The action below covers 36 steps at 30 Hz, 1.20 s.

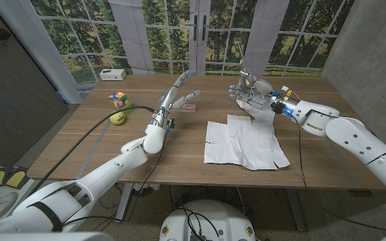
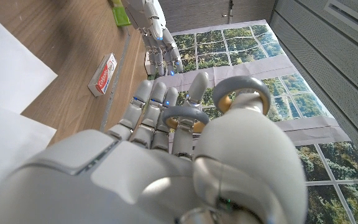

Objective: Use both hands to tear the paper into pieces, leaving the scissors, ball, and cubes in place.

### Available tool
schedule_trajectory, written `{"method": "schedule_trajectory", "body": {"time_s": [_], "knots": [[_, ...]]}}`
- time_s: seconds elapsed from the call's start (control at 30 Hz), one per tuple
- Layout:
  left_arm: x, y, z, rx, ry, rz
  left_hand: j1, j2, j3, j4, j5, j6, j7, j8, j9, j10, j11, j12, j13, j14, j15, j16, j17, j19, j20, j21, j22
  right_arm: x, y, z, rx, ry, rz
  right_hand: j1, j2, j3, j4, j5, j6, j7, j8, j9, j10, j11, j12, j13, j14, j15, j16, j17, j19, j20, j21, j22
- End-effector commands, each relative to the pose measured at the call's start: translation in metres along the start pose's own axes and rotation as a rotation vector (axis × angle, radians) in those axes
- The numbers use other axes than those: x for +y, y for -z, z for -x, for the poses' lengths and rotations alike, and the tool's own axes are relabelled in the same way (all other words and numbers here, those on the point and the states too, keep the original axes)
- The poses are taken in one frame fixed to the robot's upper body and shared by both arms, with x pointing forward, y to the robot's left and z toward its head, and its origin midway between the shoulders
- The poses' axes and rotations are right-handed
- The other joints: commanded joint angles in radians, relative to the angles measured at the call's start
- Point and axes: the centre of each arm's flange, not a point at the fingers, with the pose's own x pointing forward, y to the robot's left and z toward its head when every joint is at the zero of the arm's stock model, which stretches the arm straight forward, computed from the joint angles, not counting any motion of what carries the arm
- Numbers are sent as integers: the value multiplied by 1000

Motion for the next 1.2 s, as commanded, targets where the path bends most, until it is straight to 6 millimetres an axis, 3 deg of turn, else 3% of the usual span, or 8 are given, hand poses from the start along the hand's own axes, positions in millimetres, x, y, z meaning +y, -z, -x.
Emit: {"method": "schedule_trajectory", "body": {"time_s": [0.03, 0.33, 0.6, 1.2], "knots": [[1, 1, 3, 8, -3, 0, 12, 3, -6, 1, 6, 8, 0, 7, 2, 7, 1, 4, 1, 10, -174, 9, 1, 3, -7, -2, 3, 1, 0, 2, 3, -15, 16, -18, -4, -13, 5, 2, -16, 7, -12, -12, -12, 6, -5, 0, -12, -31, -5, 0, -13, 5, -7, 1], [2, 1, 5, 9, -3, -3, 13, 3, -8, 1, 6, 9, 0, 6, 2, 9, 3, 5, 1, 11, -174, 9, 1, 3, -7, -4, 3, 3, 0, 4, 7, -20, 27, -24, -1, -17, 6, 2, -40, 16, -39, -41, -19, 9, -9, -5, -2, -31, 1, -1, -16, 5, -15, 0], [2, 1, 6, 10, -3, -2, 14, 4, -11, 2, 6, 10, 0, 6, 2, 9, 2, 5, 1, 10, -174, 8, 1, 3, -7, -5, 4, 3, -1, 6, 4, -23, 37, -31, -1, -23, 7, 1, -64, 28, -70, -72, -53, 29, -37, -22, -22, -22, 1, -2, -15, 9, -23, 0], [3, 0, 5, 10, -10, -3, 16, 5, -16, 3, 6, 11, 0, 5, 1, 9, 2, 4, 1, 10, -174, 8, 2, 4, -7, -8, 4, 5, -2, 12, 1, -19, 41, -35, -1, -29, 6, -1, -62, 33, -93, -106, -37, 30, -55, -44, -16, -22, 15, -6, -4, 10, -27, 1]]}}
